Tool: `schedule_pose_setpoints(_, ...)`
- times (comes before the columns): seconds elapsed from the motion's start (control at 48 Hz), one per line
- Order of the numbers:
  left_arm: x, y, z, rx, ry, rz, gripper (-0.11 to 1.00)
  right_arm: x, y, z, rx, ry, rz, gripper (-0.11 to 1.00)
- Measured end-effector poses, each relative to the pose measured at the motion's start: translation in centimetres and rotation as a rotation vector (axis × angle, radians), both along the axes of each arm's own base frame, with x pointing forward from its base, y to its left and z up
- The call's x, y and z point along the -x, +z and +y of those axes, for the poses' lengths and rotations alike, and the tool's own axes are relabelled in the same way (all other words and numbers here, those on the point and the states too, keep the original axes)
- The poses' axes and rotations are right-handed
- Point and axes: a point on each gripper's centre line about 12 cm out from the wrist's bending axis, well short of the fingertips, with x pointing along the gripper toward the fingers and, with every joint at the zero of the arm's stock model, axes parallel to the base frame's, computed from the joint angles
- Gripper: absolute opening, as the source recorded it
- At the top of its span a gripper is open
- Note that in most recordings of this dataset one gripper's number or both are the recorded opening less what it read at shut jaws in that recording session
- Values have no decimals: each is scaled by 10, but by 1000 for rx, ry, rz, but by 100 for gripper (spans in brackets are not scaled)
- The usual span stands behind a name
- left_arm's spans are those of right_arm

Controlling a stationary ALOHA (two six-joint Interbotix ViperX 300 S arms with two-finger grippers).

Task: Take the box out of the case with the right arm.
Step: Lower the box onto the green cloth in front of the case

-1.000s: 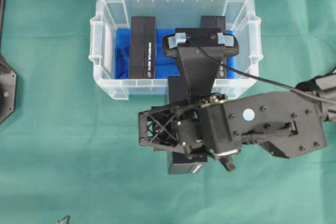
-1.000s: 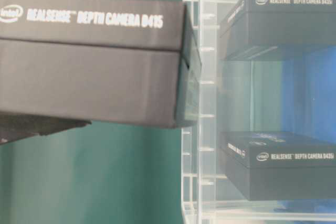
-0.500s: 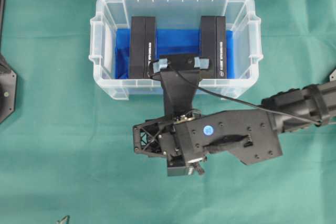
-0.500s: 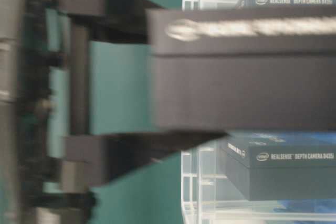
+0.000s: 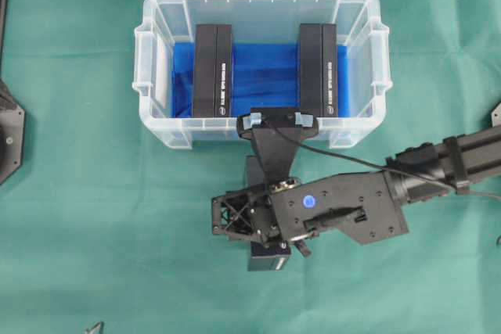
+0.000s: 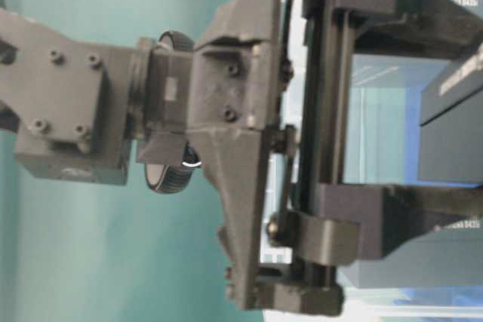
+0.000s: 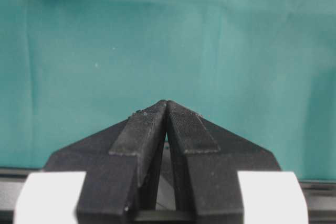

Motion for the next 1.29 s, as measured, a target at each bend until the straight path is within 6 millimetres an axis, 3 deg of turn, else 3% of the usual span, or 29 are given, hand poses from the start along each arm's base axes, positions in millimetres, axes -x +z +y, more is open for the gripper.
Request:
schedule_pose_setpoints(0.646,0,0,0,0,2,0,2,1,-1,3,0,7,-1,66)
schedule_pose_setpoints(0.792,0,0,0,0,2,0,2,4,-1,2,5,-12,23,92)
schedule_pose_setpoints(0.834,0,0,0,0,2,0,2,6,-1,1,9,-18,39,94)
schedule_pose_setpoints(1.0,0,0,0,0,2,0,2,8,-1,1,14,-20,56,88)
schedule_pose_setpoints(1.292,0,0,0,0,2,0,2,8,-1,1,17,-21,55,88)
